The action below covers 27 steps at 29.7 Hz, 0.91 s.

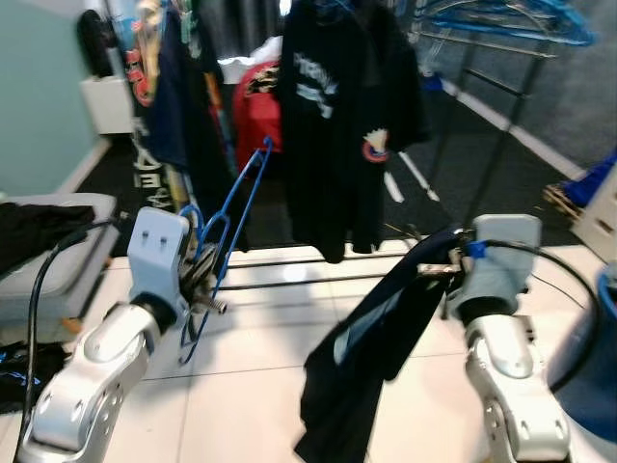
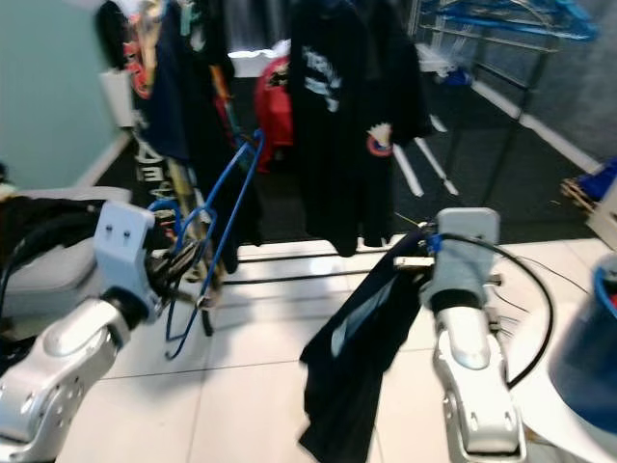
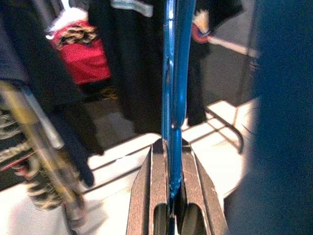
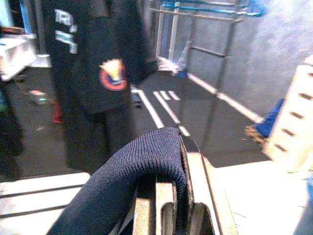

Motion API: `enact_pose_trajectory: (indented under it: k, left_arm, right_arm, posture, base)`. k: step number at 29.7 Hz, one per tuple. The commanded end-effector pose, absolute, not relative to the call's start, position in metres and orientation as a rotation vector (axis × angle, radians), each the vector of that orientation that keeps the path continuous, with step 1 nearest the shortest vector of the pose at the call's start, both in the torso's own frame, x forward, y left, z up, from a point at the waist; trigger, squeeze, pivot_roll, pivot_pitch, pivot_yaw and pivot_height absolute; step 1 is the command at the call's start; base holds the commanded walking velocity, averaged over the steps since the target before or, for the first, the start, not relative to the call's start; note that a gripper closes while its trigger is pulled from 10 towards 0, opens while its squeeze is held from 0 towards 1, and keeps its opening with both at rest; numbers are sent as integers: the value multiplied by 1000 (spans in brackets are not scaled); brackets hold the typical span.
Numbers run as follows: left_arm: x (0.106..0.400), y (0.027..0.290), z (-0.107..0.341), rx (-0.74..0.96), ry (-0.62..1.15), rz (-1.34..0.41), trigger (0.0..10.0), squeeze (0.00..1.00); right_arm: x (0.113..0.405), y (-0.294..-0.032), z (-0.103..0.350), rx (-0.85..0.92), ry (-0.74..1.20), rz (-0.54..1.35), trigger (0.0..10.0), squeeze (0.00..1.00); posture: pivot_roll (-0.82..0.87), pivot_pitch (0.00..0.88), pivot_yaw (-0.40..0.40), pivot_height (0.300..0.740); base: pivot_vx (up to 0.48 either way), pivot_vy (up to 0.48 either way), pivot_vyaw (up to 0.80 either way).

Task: Hang hanger

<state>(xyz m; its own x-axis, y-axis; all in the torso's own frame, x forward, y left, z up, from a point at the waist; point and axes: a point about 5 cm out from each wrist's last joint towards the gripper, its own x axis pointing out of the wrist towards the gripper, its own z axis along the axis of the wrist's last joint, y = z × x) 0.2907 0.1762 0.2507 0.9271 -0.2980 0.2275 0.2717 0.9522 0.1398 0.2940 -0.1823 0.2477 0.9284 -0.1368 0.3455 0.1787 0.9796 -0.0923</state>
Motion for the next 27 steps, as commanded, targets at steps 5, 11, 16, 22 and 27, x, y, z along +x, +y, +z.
enact_pose_trajectory:
  k: [5, 11, 16, 22, 27]
  left_arm:
    - [291, 178, 247, 109, -235, -286, 10000, 0]
    - [293, 181, 246, 107, -234, -263, 10000, 0]
    - [295, 184, 247, 102, -235, -245, 10000, 0]
    - [295, 185, 247, 97, -235, -236, 10000, 0]
    - [296, 186, 247, 93, -233, -226, 10000, 0]
  right_arm:
    - [292, -178, 252, -118, -376, -147, 10000, 0]
    - [294, -176, 253, -128, -387, -133, 10000, 0]
    - [296, -171, 256, -137, -405, -112, 10000, 0]
    - [298, -170, 259, -135, -412, -108, 10000, 0]
    - [299, -168, 260, -130, -417, -103, 10000, 0]
  posture:
    - [-67, 156, -6, 740]
    - [-63, 158, -5, 740]
    - [-60, 159, -7, 740]
    - [-55, 160, -7, 740]
    - [-52, 163, -10, 740]
  base:
    - [0, 0, -800]
    - [0, 0, -800]
    - [0, 0, -800]
    - [0, 0, -800]
    - [0, 0, -800]
